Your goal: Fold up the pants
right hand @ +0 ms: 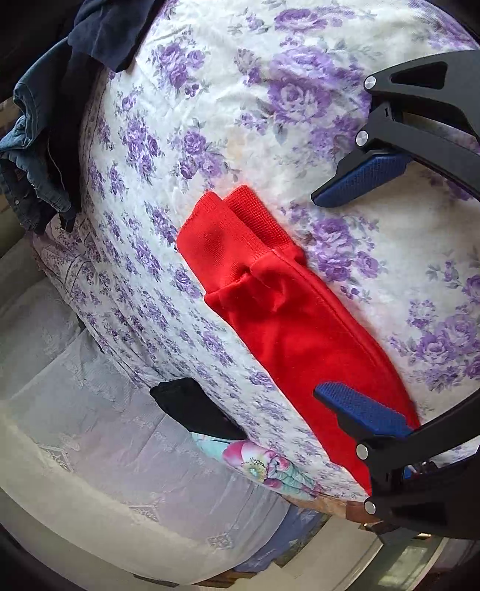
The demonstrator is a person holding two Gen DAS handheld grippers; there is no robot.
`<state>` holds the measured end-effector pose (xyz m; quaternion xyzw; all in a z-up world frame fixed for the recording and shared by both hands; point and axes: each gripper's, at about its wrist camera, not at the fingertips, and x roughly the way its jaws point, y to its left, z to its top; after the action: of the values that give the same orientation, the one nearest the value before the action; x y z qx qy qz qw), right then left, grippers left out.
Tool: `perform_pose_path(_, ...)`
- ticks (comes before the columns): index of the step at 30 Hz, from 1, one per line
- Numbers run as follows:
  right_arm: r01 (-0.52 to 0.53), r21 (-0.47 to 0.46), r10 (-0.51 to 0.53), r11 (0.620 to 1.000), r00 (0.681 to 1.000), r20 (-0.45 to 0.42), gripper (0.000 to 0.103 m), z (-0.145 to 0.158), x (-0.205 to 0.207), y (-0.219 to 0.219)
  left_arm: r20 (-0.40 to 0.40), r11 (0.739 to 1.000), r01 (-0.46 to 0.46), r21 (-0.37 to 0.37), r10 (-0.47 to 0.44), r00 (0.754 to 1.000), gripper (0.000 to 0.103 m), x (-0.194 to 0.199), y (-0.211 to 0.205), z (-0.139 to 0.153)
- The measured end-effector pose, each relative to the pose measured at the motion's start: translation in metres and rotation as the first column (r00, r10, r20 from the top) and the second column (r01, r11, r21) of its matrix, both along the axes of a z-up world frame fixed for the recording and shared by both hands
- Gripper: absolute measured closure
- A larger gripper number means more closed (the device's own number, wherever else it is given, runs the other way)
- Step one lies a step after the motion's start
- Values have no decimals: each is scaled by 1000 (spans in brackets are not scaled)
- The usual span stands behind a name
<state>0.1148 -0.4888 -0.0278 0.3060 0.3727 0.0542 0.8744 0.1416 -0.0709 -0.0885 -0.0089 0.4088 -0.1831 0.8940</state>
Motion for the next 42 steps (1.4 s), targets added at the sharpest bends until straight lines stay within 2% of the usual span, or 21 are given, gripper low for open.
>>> perform_pose_path(2,10,26,-10,1000,1000,-9,6,-2,11,-3,-2,1000,-1,-23,1,1000,4,0,5,1)
perform_pose_path(4,29,41,-28,999,999,-22,6,-5,22,-6,1,1000,-2,-15,2,1000,4,-1,5,1)
perform_pose_path(9,46,16,-45,999,998,-32,5,-7,44,-5,6,1000,-4,11,4,1000,4,-2,2,1)
perform_pose_path(13,41,81,-38,996,999,-32,16,-8,38,-1,4,1000,-4,-9,4,1000,4,-2,4,1)
perform_pose_path(17,55,72,-53,996,998,-35,24,-11,37,-3,4,1000,-5,-9,5,1000,4,-1,4,1)
perform_pose_path(20,63,72,-60,995,997,-41,23,-12,41,-3,5,1000,-5,-7,5,1000,4,-2,4,1)
perform_pose_path(25,71,1,-71,997,997,-26,25,-12,47,4,4,1000,-5,-21,5,1000,4,-2,5,1)
perform_pose_path(27,90,-14,-90,996,996,-25,36,-13,46,3,4,1000,-6,-26,7,1000,4,-2,5,1)
perform_pose_path(29,110,-13,-110,994,993,-29,58,-15,42,-3,4,1000,-2,-30,2,1000,4,-2,6,2)
perform_pose_path(31,109,-9,-109,994,993,-36,68,-16,40,-9,4,999,-2,-33,2,1000,4,-2,6,2)
perform_pose_path(35,81,-139,-82,987,997,-3,77,3,39,8,5,999,-3,-48,3,1000,4,-2,9,2)
perform_pose_path(38,62,-313,-34,948,995,95,79,38,34,41,4,996,-2,-88,2,1000,4,-2,14,2)
perform_pose_path(41,23,-567,95,823,980,177,79,71,27,99,4,987,-2,-160,3,1000,4,-2,24,3)
perform_pose_path(42,-4,-639,158,769,970,184,79,76,25,122,5,984,-2,-179,3,1000,4,-3,26,3)
